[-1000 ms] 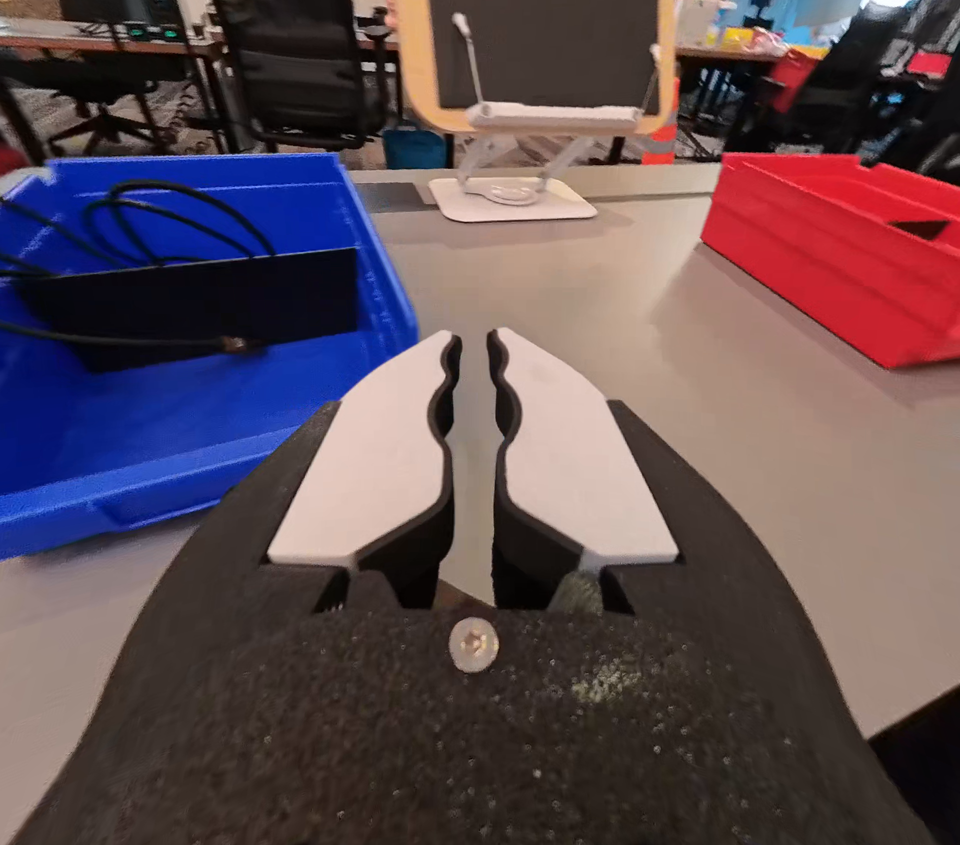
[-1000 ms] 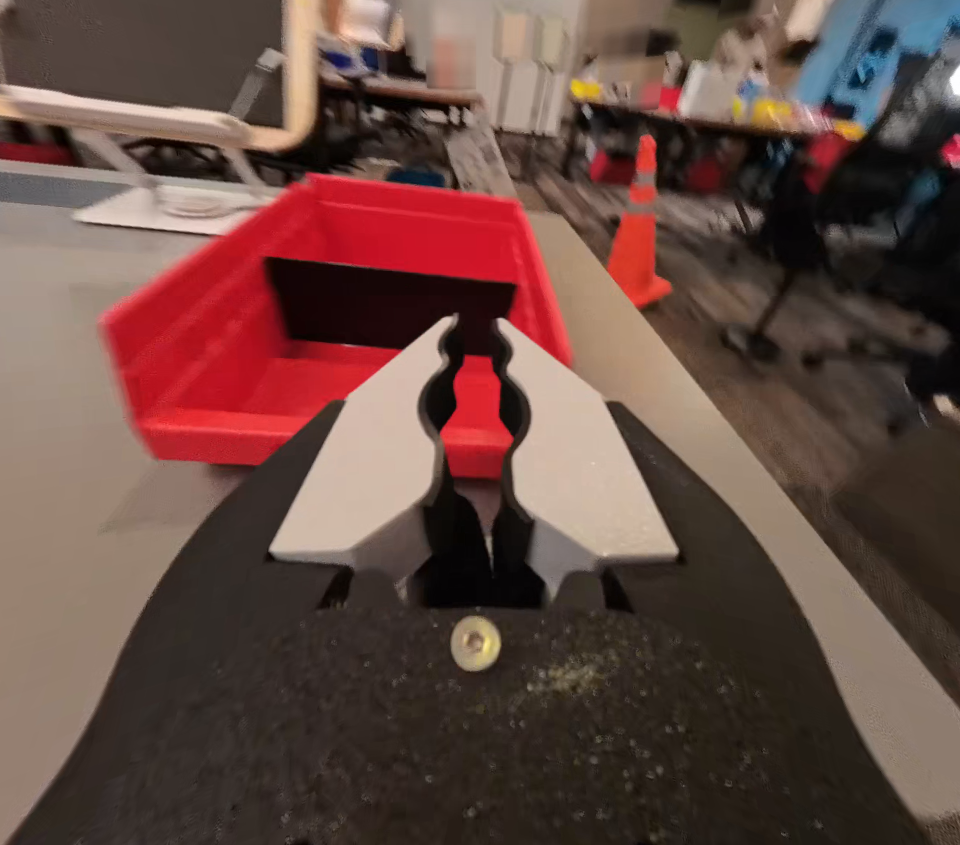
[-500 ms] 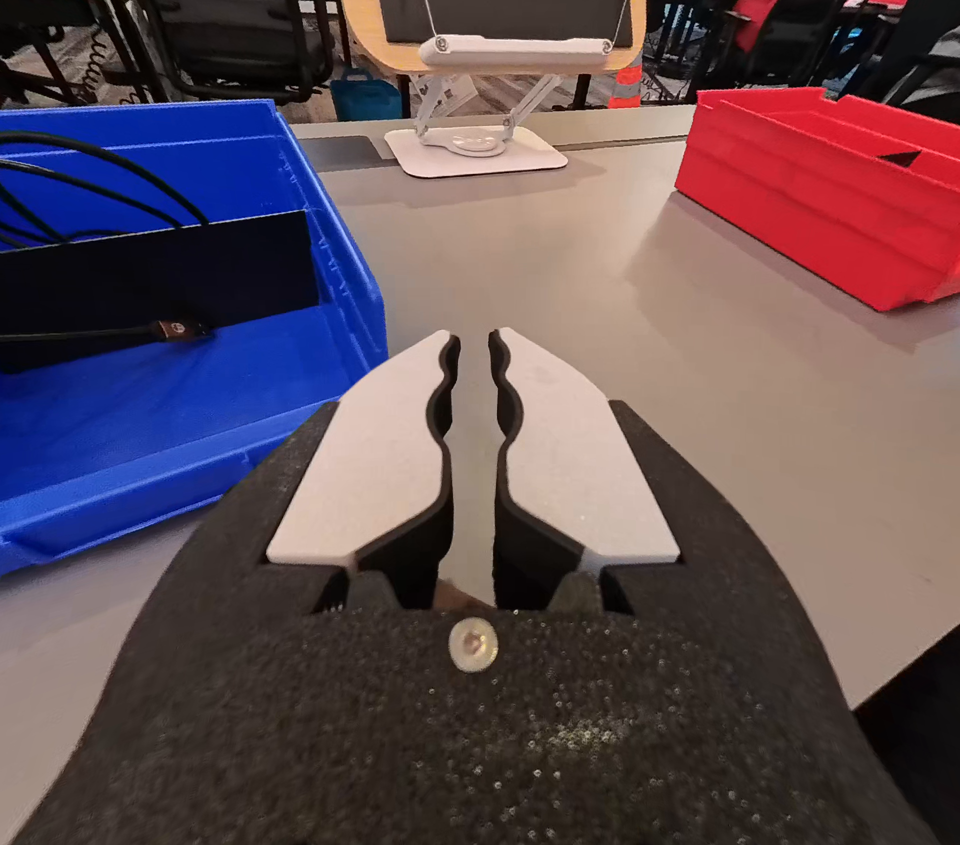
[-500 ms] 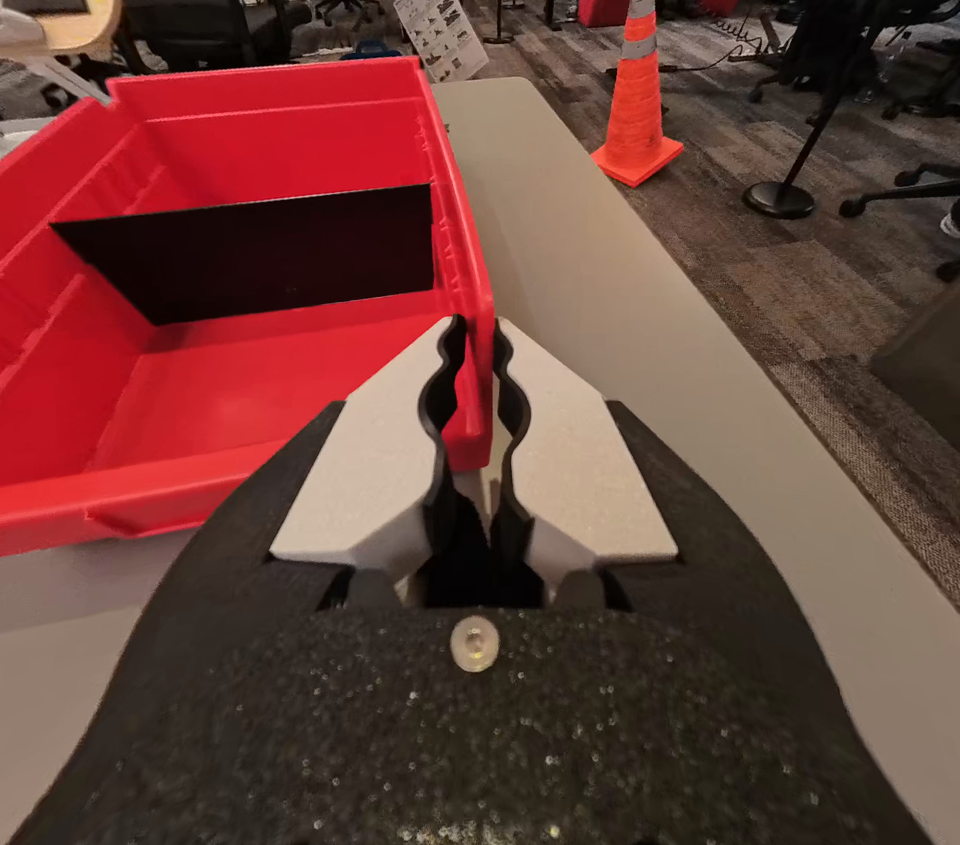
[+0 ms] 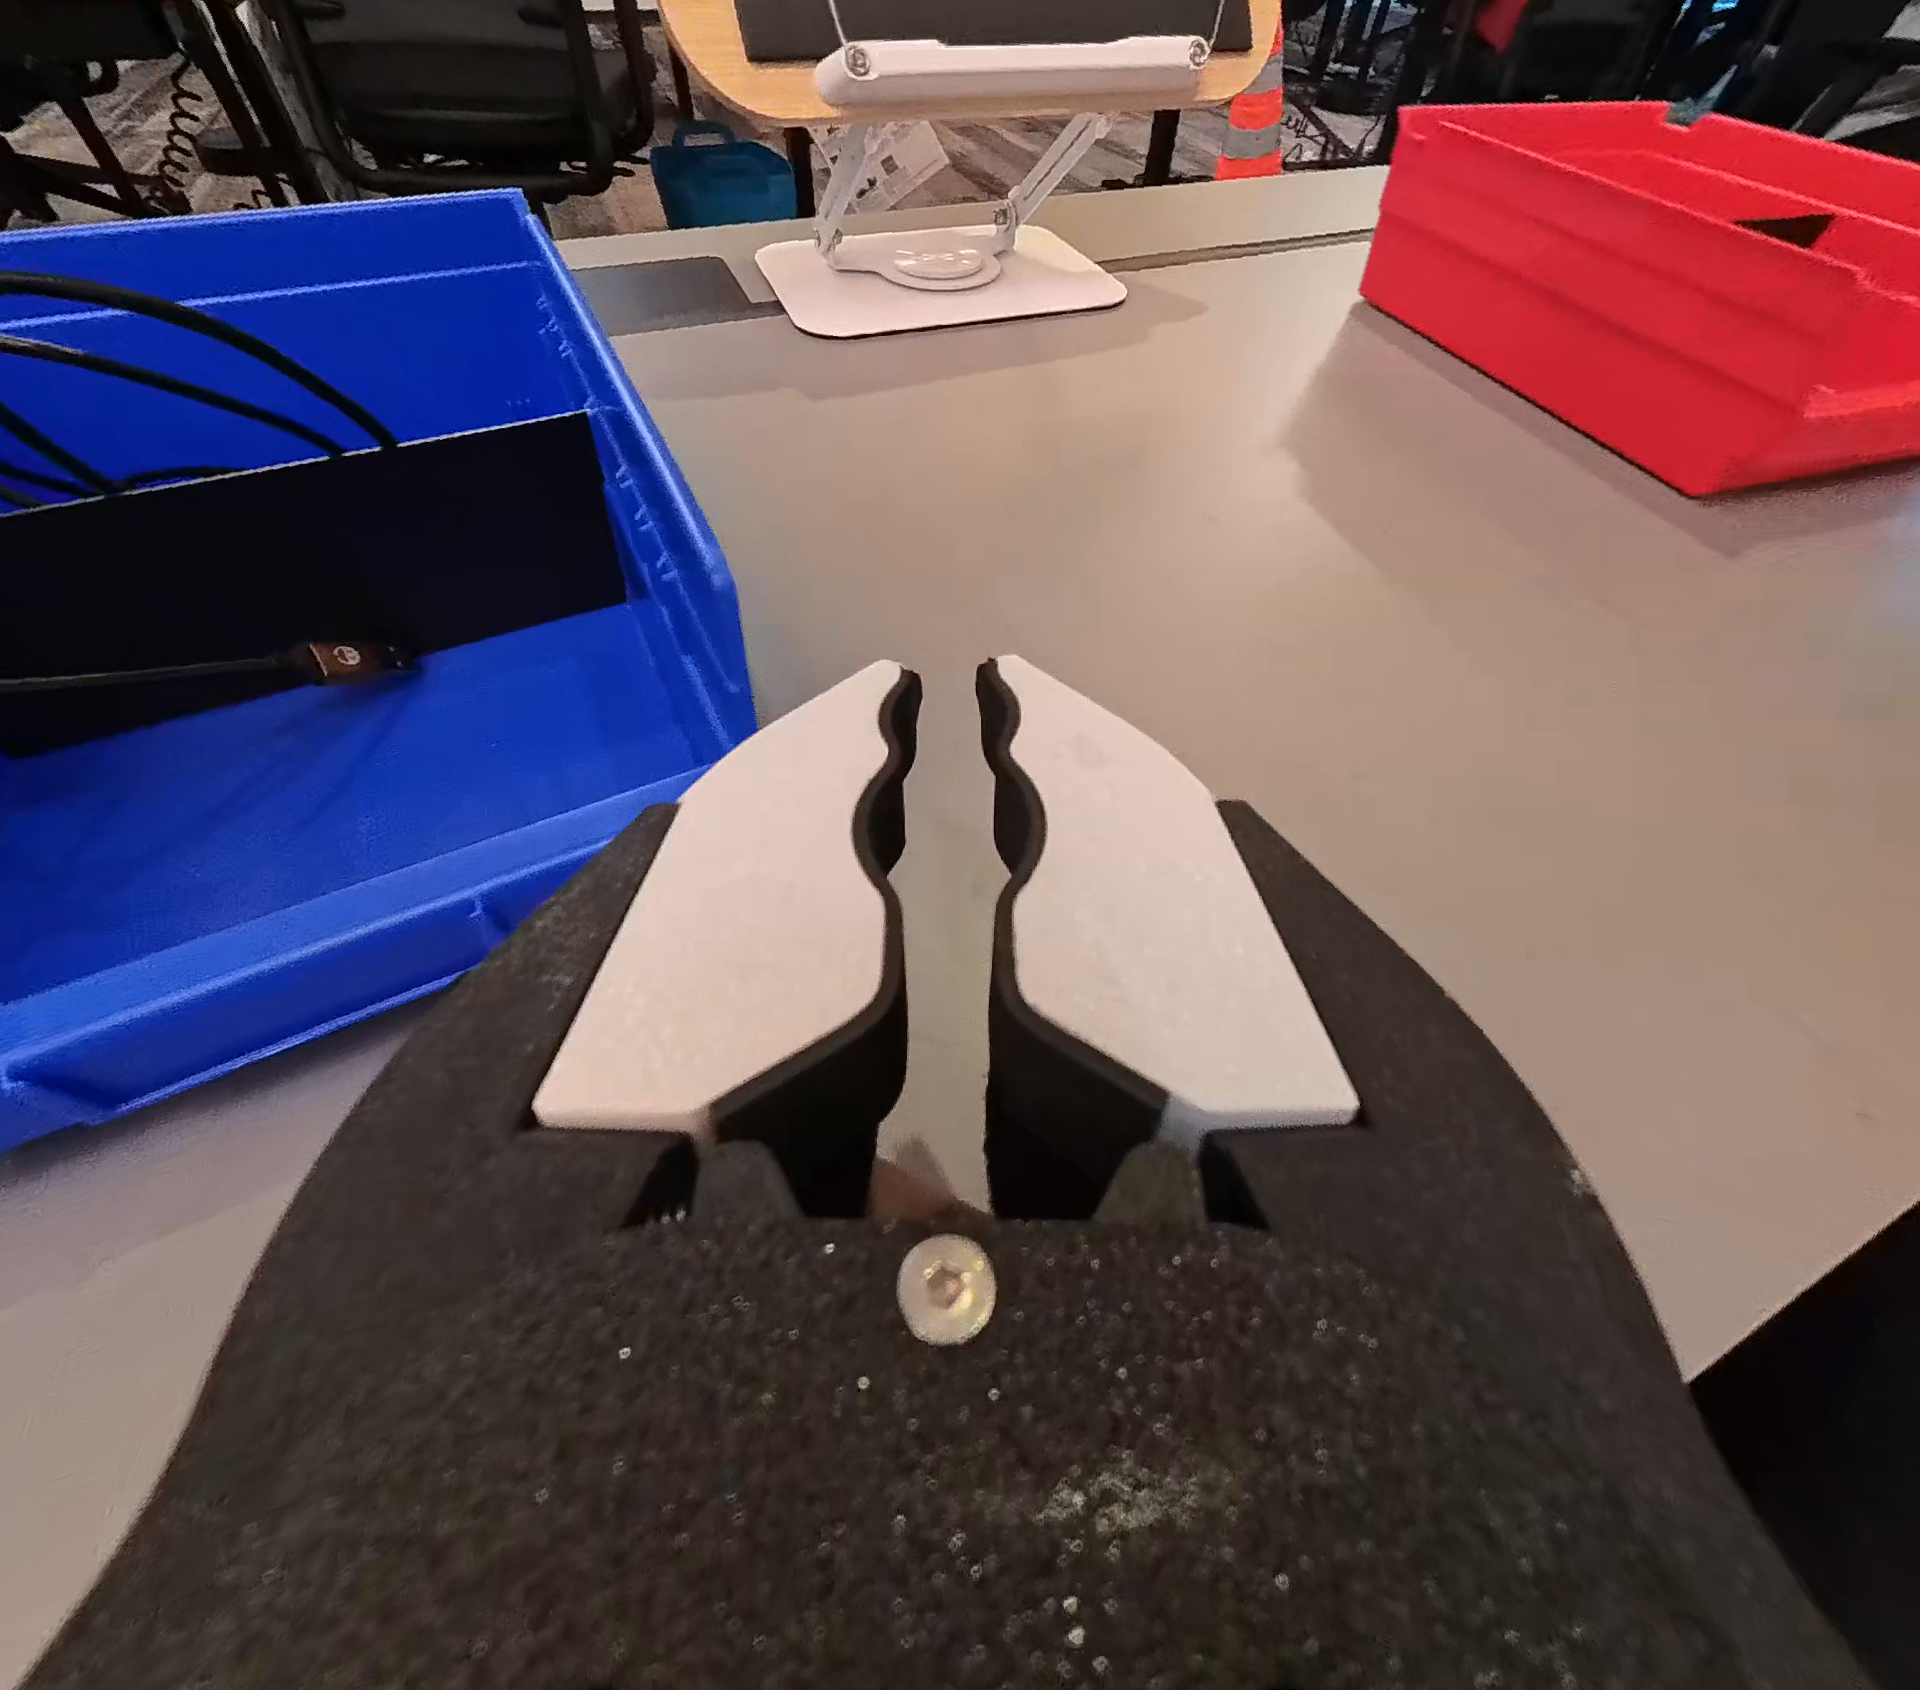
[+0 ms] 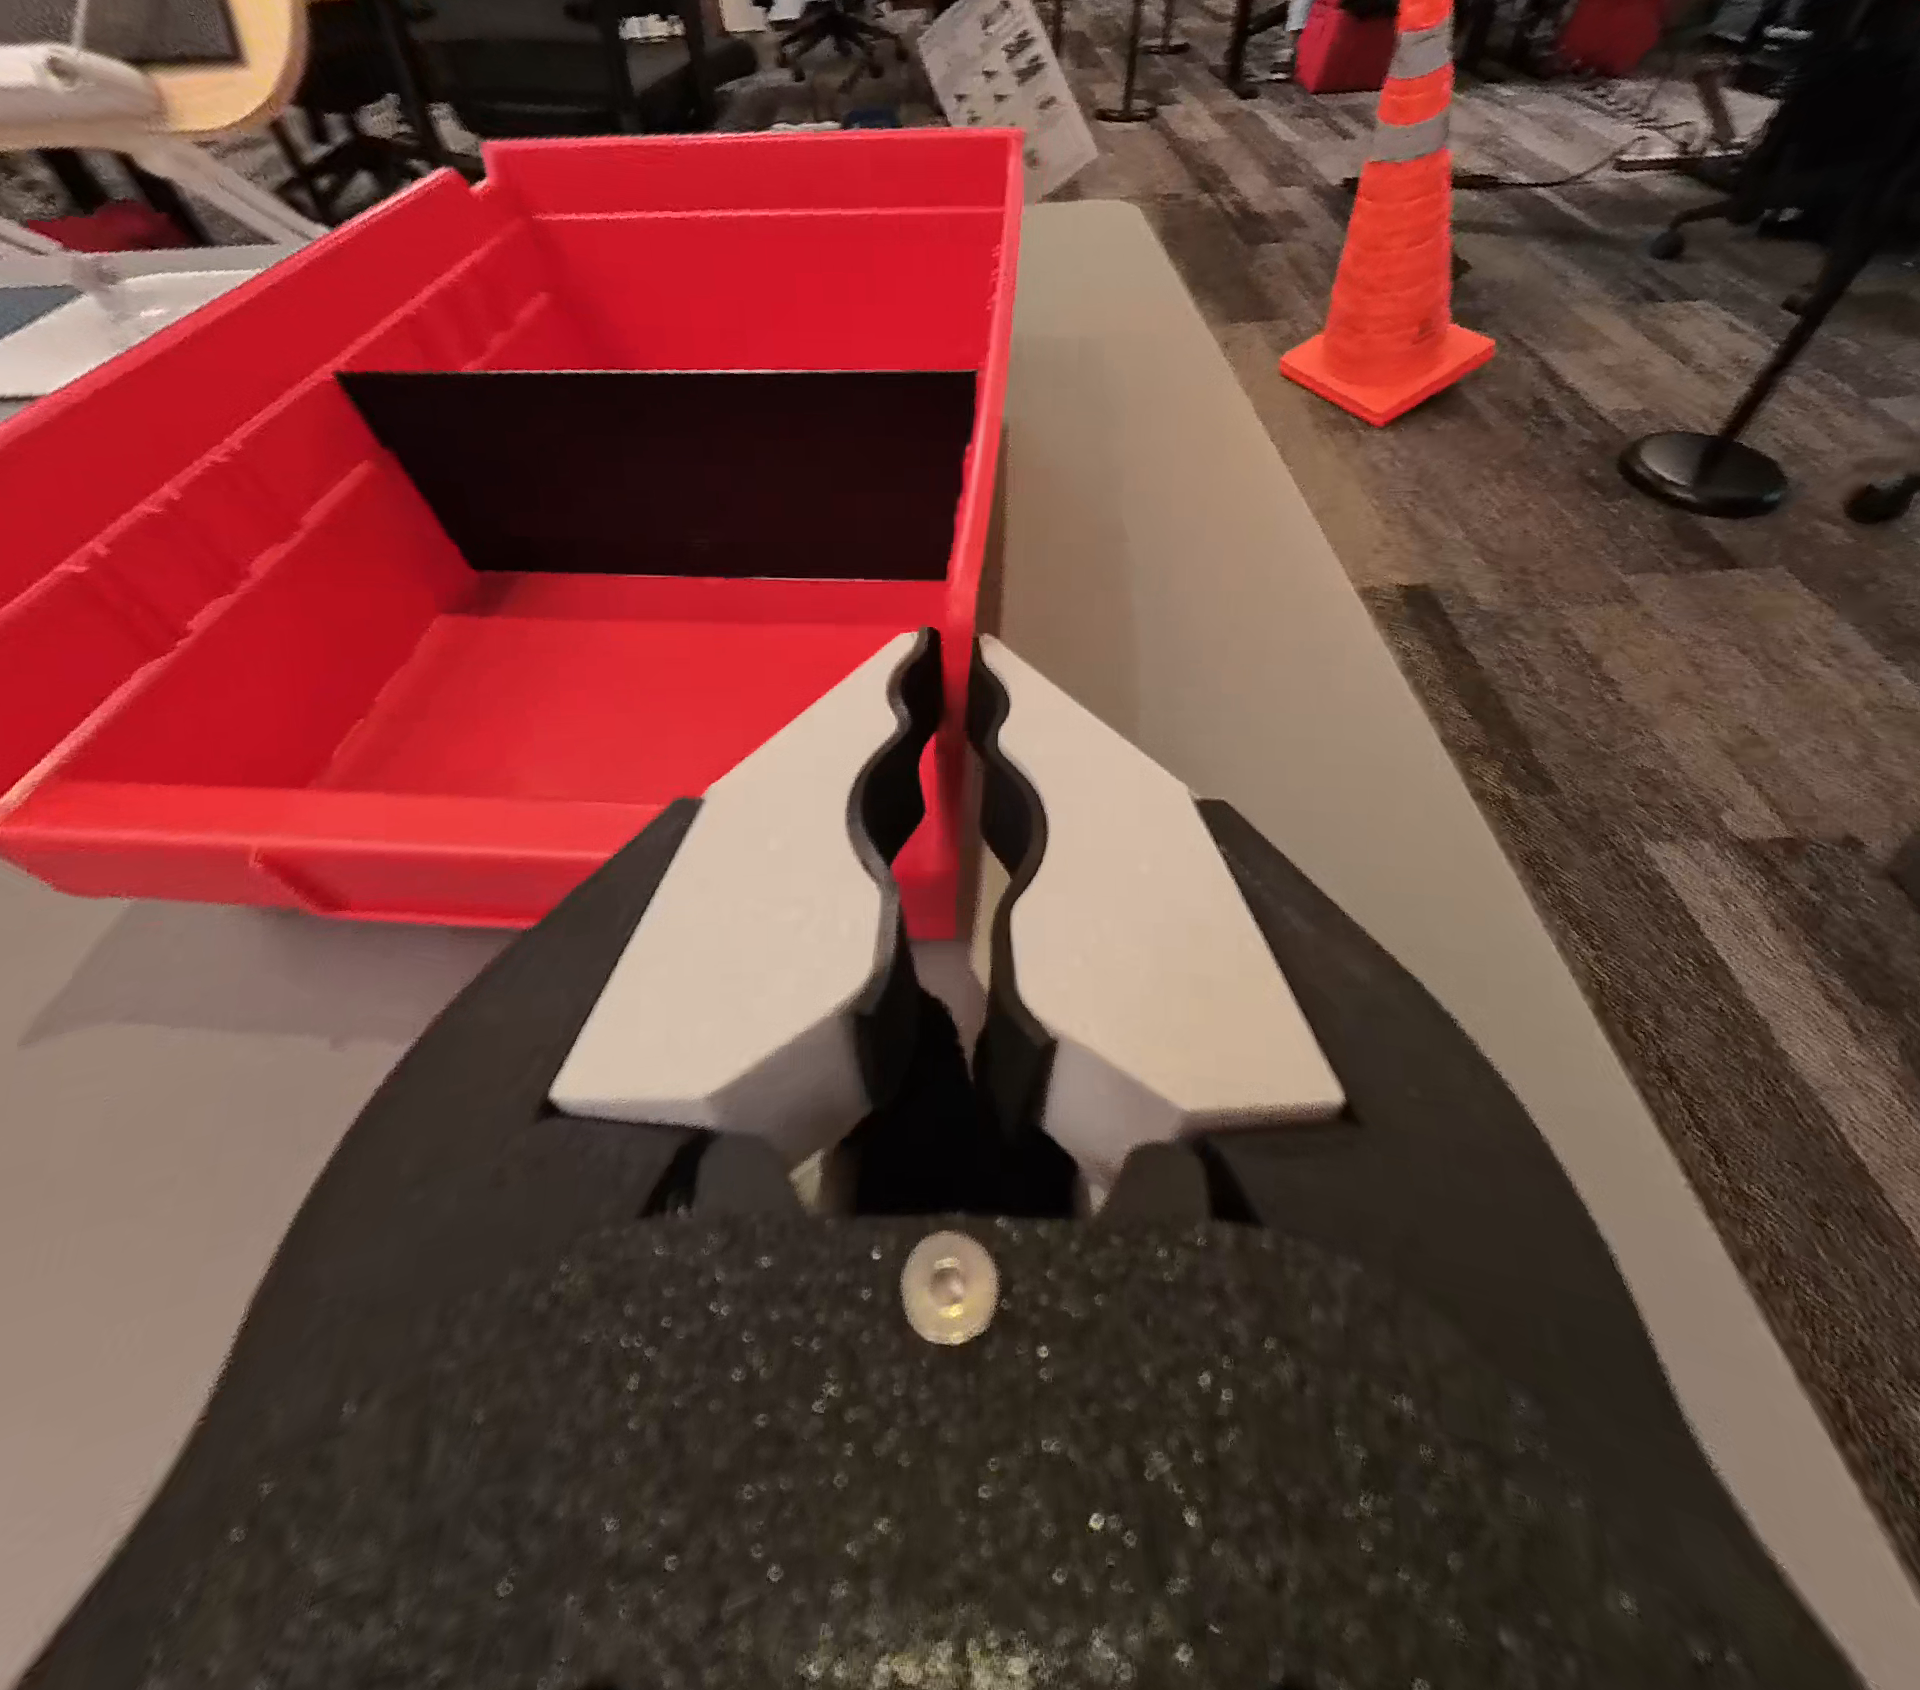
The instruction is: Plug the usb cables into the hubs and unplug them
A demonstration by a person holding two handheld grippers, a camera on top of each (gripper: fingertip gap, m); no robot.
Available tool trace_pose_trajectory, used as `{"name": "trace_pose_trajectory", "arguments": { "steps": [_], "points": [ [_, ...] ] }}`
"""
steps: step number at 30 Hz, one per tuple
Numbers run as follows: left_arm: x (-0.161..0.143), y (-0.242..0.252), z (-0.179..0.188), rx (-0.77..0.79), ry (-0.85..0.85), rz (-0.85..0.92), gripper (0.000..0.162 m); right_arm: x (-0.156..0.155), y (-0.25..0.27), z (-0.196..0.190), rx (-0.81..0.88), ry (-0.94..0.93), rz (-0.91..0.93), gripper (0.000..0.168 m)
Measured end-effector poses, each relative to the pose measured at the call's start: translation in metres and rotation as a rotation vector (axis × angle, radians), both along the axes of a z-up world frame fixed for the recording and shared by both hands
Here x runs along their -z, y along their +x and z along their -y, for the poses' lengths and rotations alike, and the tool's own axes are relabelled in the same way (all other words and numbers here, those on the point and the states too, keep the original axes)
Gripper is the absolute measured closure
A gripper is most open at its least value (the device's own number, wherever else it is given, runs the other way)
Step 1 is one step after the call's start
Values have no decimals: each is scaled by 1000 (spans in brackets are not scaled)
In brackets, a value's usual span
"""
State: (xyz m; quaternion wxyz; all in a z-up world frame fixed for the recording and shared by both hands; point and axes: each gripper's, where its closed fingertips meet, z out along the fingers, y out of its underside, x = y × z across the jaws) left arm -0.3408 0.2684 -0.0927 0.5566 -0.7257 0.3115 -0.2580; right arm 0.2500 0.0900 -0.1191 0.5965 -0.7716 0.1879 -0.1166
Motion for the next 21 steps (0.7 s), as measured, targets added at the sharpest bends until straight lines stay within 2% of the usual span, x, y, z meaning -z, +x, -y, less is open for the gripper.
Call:
{"name": "trace_pose_trajectory", "arguments": {
  "steps": [5, 13, 15, 18, 21],
  "points": [
    [0, 1, 2, -3, 31, -34, 151, 0, 11, -9, -128, 15, -38, 166],
    [3, 1, 1, -12, 35, -53, 151, -3, 6, -8, -126, -23, -13, 165],
    [1, 1, 2, -9, 35, -48, 151, -20, 3, 3, -80, -27, 18, 162],
    [0, 1, 3, -3, 39, -39, 151, -61, -20, 19, -29, 37, 60, 155],
    [2, -1, 0, -8, 45, -52, 151, -95, -105, 13, -162, 280, -100, 152]
  ]
}}
